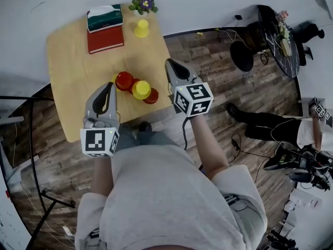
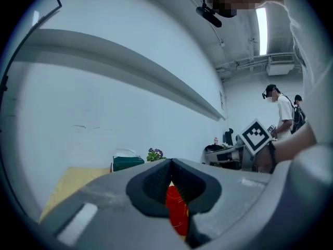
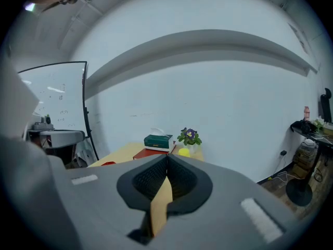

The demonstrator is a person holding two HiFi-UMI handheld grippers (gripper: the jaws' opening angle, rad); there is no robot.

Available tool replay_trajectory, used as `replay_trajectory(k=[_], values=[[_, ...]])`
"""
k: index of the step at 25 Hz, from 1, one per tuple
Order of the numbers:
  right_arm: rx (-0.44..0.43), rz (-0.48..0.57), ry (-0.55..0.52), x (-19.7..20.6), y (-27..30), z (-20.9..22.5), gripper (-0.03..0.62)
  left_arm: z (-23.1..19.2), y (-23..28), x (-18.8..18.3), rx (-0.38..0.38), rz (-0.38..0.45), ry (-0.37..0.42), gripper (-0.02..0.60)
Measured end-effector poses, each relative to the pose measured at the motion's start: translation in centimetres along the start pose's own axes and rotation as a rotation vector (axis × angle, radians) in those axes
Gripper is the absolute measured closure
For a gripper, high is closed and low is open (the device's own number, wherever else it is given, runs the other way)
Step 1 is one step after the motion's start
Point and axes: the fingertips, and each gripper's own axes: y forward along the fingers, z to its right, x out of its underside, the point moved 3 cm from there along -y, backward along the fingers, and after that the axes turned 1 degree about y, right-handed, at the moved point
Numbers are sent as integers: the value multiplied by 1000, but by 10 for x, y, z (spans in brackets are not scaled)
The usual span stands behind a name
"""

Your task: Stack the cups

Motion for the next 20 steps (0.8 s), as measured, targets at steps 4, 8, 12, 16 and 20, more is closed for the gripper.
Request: replay_trajectory(k=[4, 8, 12, 16, 20], values=[[-40, -47, -7, -7, 31, 12, 572, -14, -1, 0, -29, -10, -4, 575], [-79, -104, -28, -11, 63, 22, 531, -28, -1, 0, -57, -11, -27, 577], [-120, -163, -17, -10, 99, 30, 466, -44, 1, 0, -81, -11, -48, 575], [-131, -230, -41, -7, 136, 39, 431, -61, 4, 0, -105, -14, -57, 576], [-129, -287, -58, -4, 168, 46, 410, -79, 8, 3, -119, -24, -67, 576]])
